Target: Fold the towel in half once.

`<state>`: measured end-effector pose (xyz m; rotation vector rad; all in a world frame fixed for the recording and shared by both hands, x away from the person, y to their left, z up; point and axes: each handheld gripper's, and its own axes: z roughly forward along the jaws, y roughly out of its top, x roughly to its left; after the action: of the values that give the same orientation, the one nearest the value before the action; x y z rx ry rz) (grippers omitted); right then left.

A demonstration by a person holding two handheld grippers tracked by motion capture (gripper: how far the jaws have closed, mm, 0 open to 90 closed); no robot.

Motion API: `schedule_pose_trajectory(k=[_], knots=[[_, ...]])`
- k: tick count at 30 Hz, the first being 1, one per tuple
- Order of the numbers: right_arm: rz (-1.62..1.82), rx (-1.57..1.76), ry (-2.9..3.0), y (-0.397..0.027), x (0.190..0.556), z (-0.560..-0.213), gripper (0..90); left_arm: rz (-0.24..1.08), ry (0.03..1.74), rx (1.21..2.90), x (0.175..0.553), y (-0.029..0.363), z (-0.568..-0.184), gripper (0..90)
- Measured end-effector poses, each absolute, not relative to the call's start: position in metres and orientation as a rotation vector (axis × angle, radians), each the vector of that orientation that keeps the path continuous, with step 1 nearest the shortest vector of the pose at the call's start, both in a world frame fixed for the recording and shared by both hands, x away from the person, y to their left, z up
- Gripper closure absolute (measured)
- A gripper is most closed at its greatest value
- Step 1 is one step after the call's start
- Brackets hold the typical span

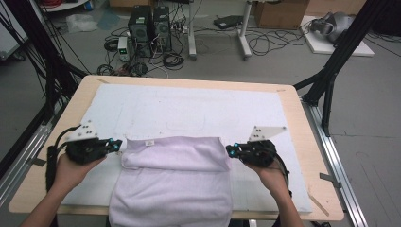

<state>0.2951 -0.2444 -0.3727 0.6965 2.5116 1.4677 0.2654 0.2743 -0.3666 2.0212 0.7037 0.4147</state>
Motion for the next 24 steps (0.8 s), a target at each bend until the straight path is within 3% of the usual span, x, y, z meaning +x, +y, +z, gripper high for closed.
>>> schedule_pose_trajectory(k=[3,6,11,18,24], knots=[[1.486,0.643,2.509,-0.254,0.262,-0.366,87.9,0.422,0.674,2.033,0.243,0.279,-0.367,89.8],[1.413,0.665,2.52,-0.257,0.259,-0.367,80.6,0.422,0.696,2.068,0.254,0.278,-0.376,86.2],[1.348,0.747,2.543,-0.245,0.304,-0.387,70.3,0.399,0.731,2.092,0.298,0.262,-0.392,75.9],[1.218,0.863,2.565,-0.225,0.364,-0.417,56.7,0.363,0.857,2.112,0.353,0.252,-0.419,68.3],[1.152,0.977,2.564,-0.226,0.385,-0.437,52.7,0.336,0.988,2.144,0.371,0.253,-0.44,49.9]])
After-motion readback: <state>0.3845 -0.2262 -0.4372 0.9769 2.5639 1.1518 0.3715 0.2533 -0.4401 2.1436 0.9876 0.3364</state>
